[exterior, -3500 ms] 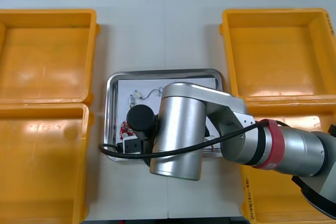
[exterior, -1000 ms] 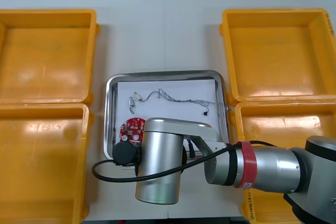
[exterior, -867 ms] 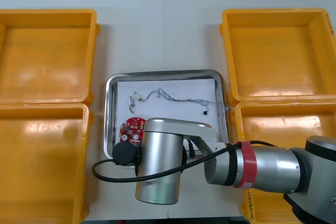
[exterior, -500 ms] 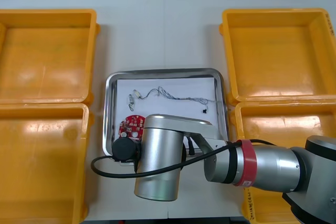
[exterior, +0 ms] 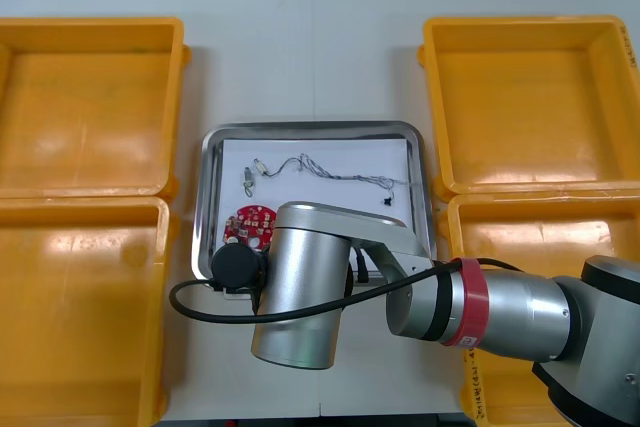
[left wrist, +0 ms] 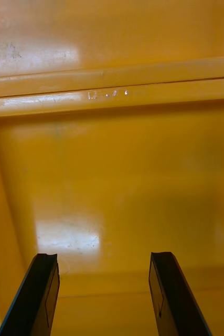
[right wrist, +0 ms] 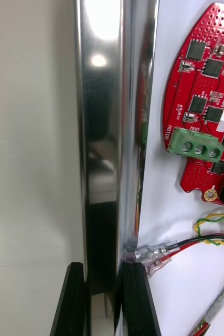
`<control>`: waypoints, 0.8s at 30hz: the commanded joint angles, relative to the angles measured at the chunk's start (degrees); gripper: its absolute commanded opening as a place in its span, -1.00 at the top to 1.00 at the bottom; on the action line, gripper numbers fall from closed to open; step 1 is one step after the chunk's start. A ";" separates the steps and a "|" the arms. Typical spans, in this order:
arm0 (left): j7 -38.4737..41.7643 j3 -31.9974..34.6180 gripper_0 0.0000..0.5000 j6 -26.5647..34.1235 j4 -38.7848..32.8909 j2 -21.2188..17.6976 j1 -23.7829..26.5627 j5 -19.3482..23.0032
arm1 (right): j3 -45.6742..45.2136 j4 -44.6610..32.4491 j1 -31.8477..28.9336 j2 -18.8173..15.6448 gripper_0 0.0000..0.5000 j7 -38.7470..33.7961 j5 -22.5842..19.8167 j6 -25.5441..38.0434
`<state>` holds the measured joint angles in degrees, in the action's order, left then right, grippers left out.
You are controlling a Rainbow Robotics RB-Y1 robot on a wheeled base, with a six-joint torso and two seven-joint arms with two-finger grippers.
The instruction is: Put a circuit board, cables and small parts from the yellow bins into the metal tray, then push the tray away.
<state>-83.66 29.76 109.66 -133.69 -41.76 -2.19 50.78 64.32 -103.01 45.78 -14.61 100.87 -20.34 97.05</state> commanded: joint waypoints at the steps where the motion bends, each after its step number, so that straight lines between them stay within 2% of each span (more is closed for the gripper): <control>1: 4.47 -0.58 -1.00 0.34 -0.87 0.63 -1.67 -0.60 | -2.18 -0.17 2.39 1.69 1.00 2.22 0.83 -0.37; 10: 4.47 -0.58 -1.00 0.34 -0.87 0.63 -1.67 -0.60 | -4.37 0.53 3.62 1.69 1.00 3.98 0.91 -0.63; 24: 4.47 -0.58 -1.00 0.34 -0.87 0.63 -1.67 -0.60 | -4.90 7.12 7.75 1.69 1.00 7.58 0.83 -5.73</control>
<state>-83.66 29.76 109.66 -133.69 -41.76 -2.19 50.78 61.11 -96.25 50.39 -14.59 105.04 -19.77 92.01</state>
